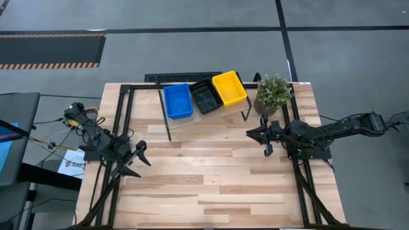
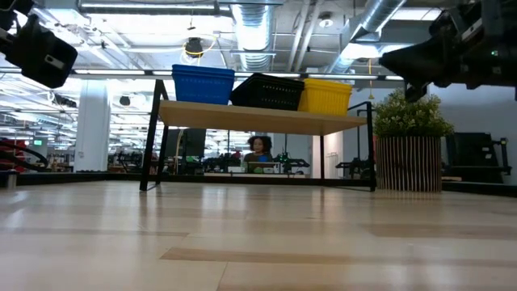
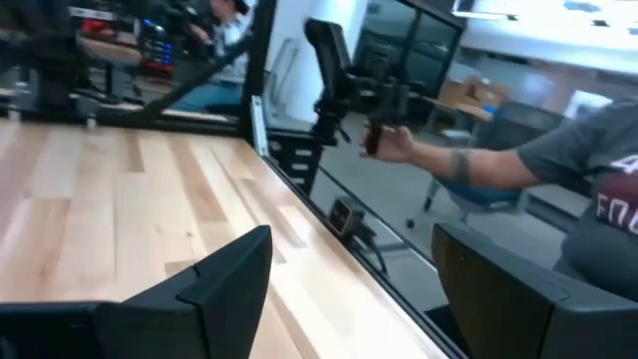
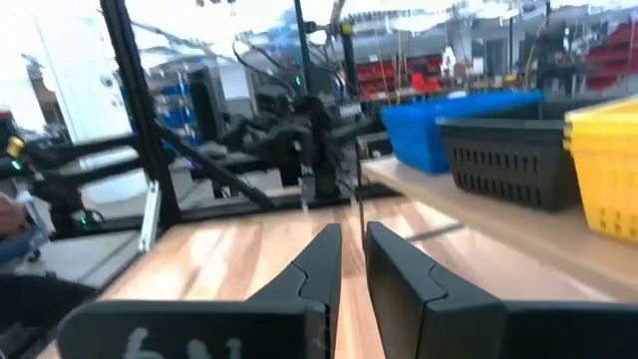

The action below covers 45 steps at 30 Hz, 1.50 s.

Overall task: Stack baskets on shelf by color
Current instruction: Return to Home Position

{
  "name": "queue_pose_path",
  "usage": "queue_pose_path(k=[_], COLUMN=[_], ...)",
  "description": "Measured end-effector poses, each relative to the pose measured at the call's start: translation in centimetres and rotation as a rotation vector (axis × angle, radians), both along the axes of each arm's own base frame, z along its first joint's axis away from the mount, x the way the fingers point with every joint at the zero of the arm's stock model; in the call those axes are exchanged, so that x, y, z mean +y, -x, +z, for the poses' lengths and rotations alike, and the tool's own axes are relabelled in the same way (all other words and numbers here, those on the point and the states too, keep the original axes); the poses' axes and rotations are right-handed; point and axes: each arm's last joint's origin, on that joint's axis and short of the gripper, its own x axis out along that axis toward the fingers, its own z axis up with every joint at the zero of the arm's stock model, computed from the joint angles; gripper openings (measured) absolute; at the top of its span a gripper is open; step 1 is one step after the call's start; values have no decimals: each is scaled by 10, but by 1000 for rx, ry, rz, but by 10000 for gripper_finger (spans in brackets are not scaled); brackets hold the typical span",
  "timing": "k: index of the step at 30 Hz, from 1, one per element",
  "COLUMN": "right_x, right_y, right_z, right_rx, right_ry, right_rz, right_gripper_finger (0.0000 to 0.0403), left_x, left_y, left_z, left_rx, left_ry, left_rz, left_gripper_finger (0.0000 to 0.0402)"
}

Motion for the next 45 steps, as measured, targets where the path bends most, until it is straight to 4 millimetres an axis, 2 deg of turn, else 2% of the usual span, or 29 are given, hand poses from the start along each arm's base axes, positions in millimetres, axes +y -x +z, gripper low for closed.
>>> queue_pose_path(k=[2, 6, 9, 12, 16, 22, 26, 31, 34, 41, 45], right_x=[0, 0, -4, -10, -11, -26, -31, -37, -37, -28, -25], right_y=[0, 0, 2, 9, 26, 50, 53, 48, 46, 43, 42], right_z=[-3, -1, 10, 30, 48, 55, 42, 13, 2, -2, -2], right_rx=[26, 7, -112, -323, -529, -578, -418, -164, -57, 13, 19], right_ry=[-8, -157, -176, -83, 85, -86, -159, -301, -312, -196, -207], right_rz=[1, 24, -26, -89, 44, 15, 10, -230, -298, -236, -204], right_gripper_finger=[72, 72, 72, 72, 72, 72, 72, 72, 72, 72, 72], left_x=[0, 0, 0, -3, -8, -8, -9, -9, -9, -8, -6], left_y=[0, 0, 0, 2, 9, 10, 11, 11, 10, 8, 6], left_z=[0, 0, 0, 1, 11, 13, 11, 5, 3, 2, 1], left_rx=[1, 22, 46, 61, -103, -133, -142, -131, -133, -198, -195], left_ry=[-4, 35, 74, 103, 49, 49, 17, -58, -85, -182, -210], left_rz=[-6, 20, 3, -97, -387, -425, -458, -469, -458, -358, -276], left_gripper_finger=[265, 265, 265, 265, 265, 265, 265, 265, 265, 265, 265])
